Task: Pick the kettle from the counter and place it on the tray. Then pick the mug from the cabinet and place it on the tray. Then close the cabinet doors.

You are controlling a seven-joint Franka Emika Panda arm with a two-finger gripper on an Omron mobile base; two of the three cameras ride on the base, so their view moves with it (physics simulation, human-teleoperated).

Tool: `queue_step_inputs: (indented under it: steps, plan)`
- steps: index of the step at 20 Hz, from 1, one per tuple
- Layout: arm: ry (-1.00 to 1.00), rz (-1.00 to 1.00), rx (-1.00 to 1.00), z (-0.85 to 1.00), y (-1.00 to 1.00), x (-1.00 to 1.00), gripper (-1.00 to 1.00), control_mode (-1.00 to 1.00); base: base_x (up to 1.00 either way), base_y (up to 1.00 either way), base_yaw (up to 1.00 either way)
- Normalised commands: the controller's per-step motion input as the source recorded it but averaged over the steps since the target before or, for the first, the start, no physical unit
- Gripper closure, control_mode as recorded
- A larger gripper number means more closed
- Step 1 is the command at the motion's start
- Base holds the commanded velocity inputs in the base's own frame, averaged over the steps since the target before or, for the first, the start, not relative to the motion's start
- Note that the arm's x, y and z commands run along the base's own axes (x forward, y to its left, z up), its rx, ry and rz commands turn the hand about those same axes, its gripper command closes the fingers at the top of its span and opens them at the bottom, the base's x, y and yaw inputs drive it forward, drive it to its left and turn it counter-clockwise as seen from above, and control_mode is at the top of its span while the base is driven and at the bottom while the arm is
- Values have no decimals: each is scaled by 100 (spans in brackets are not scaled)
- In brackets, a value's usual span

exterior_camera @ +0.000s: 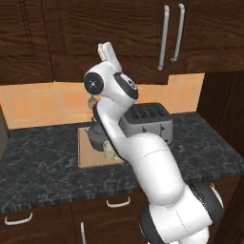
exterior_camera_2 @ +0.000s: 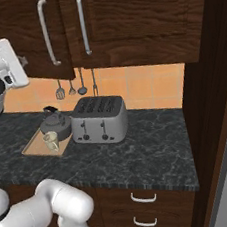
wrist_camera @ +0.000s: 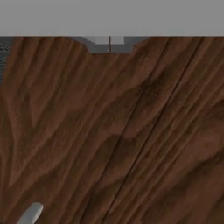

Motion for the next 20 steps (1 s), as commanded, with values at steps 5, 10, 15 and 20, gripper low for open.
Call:
queue_step_inputs:
  steps: [5,10,15,20]
  plan:
    - [13,32,9,5,-35,100,100,-100,0,0,0]
    - [14,29,11,0,-10,100,100,-100,0,0,0]
    - [11,24,4,-13,-2,96,100,-100,0,0,0]
    - [12,13,0,-10,-14,66,100,-100,0,0,0]
